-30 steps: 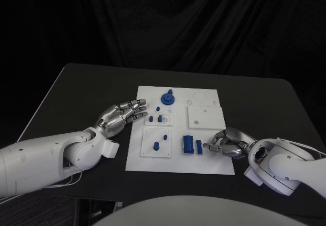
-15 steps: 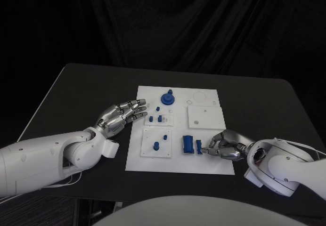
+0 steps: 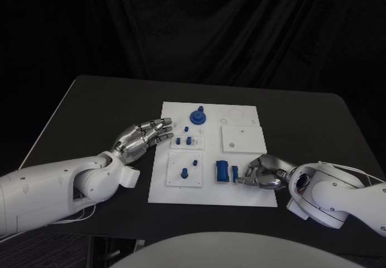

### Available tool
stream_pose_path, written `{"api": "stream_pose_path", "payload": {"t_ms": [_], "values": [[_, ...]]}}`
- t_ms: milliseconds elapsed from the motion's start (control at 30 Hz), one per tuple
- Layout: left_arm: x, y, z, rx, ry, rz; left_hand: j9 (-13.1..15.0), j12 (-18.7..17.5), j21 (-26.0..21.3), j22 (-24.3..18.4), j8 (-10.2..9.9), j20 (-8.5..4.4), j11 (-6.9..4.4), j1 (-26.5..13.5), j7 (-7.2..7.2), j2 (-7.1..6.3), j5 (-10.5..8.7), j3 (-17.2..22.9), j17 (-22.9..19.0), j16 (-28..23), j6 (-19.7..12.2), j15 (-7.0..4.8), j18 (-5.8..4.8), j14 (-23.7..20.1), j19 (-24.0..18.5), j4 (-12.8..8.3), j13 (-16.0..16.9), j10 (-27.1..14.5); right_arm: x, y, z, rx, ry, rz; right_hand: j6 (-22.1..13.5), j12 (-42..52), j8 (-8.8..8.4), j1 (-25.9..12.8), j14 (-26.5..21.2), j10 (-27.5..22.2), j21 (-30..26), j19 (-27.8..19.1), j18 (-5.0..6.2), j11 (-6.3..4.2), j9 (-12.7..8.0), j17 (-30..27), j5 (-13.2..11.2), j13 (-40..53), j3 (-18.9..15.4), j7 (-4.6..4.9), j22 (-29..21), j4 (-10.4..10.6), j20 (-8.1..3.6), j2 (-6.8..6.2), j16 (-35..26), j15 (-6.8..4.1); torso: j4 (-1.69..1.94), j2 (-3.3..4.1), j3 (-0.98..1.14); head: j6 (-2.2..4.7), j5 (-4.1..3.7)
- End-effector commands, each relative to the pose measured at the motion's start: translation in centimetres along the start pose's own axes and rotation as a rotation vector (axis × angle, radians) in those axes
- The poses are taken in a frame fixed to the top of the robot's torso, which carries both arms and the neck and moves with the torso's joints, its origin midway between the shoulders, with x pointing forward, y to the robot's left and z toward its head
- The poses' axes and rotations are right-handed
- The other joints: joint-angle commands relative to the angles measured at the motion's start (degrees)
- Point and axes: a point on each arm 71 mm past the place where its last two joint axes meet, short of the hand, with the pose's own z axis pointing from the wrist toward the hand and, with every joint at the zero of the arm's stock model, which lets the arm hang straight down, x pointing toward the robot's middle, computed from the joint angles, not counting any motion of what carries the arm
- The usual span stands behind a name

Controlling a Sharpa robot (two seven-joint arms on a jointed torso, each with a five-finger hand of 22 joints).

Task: Assemble the parts on the task board

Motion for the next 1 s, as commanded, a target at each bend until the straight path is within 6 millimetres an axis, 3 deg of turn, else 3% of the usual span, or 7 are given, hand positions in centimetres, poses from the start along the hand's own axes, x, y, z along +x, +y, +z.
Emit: {"api": "stream_pose_path", "payload": {"t_ms": [33, 400, 667, 867, 1000], "values": [[0.2, 0.0, 0.0, 0.008, 0.01, -0.012, 0.0, 0.3, 0.2, 0.0, 0.2, 0.01, 0.3, -0.6, 0.67, -0.09, 0.09, 0.3, 0.1, 0.2, -0.1, -0.28, -0.23, 0.1, 0.3, 0.0, 0.1, -0.1, 0.1, -0.2, 0.1, 0.011, 0.009, -0.011, 0.2, 0.2, 0.55, 1.0, 5.5, 6.1, 0.3, 1.4, -0.94, -0.51, 0.3, 12.7, 0.5, 15.1, -0.1, -0.51, 11.6, -0.4, -0.44, 0.36, 0.2, -0.67, 0.0, 0.02, -0.02, 0.01, 0.05], [0.2, 0.0, 0.1, 0.013, 0.012, -0.014, 0.0, 0.3, 0.2, 0.1, 0.2, 0.02, 0.31, -0.7, 0.66, -0.12, 0.12, 0.5, 0.1, 0.2, 0.0, -0.24, -0.22, 0.1, 0.3, 0.0, 0.1, 0.0, 0.1, -0.3, 0.5, 0.016, 0.018, -0.018, 0.1, 0.2, 1.48, 3.9, 5.5, 6.1, 0.3, 1.4, -0.93, -1.08, 1.0, 12.6, 2.3, 15.1, 0.7, -1.13, 11.6, -1.9, -0.9, 1.84, 0.2, -1.15, -0.07, 0.18, -0.07, 0.01, -0.22], [0.2, -0.1, 0.1, 0.028, 0.01, -0.013, 0.1, 0.7, 0.4, 0.4, 0.3, 0.04, 0.24, -0.7, 0.53, -0.64, 0.22, 1.0, 0.1, 0.7, 0.4, -0.16, -0.21, 0.4, 0.7, -0.2, 0.1, 0.2, 0.1, -0.6, 0.3, 0.008, 0.008, -0.011, -0.2, 0.2, 1.68, 7.0, 5.5, 6.1, 0.3, 1.5, -0.95, -1.28, 1.2, 12.6, 2.0, 15.1, 0.9, -1.29, 11.6, -4.1, -1.15, 0.97, 0.1, -1.36, -0.03, 0.74, -0.23, 0.01, -0.08], [0.3, -0.3, 0.1, 0.047, 0.009, -0.012, 0.1, 1.7, 0.7, 1.2, 0.5, 0.0, 0.23, -1.0, 0.3, -1.29, 0.47, 1.6, 0.2, 1.6, 0.8, -0.24, -0.13, 0.9, 1.4, -0.3, 0.3, 0.9, -0.5, -0.8, -0.2, -0.043, -0.05, 0.012, 0.2, 0.2, 2.1, 6.8, 5.5, 6.1, 0.6, 1.6, -1.02, -1.25, 1.4, 12.7, 0.8, 15.1, 0.3, -1.27, 11.7, -3.9, -1.16, 0.76, 0.2, -1.34, -0.05, 0.93, -0.42, 0.01, 0.25], [0.4, -0.4, 0.1, 0.067, 0.006, -0.01, 0.2, 2.4, 0.9, 1.6, 0.7, -0.03, 0.22, -1.1, 0.15, -1.61, 0.73, 1.9, 0.3, 2.0, 1.2, -0.39, -0.03, 1.2, 1.8, -0.3, 0.3, 1.4, -1.4, -0.8, -0.9, -0.112, -0.141, 0.039, 0.8, 0.2, 3.58, 6.2, 5.6, 6.1, 0.9, 1.7, -1.1, -1.41, 2.4, 12.9, 0.3, 15.1, -0.6, -1.5, 11.8, -3.1, -1.21, 0.67, 0.3, -1.44, 0.03, 0.93, -0.44, 0.01, 0.28]]}}
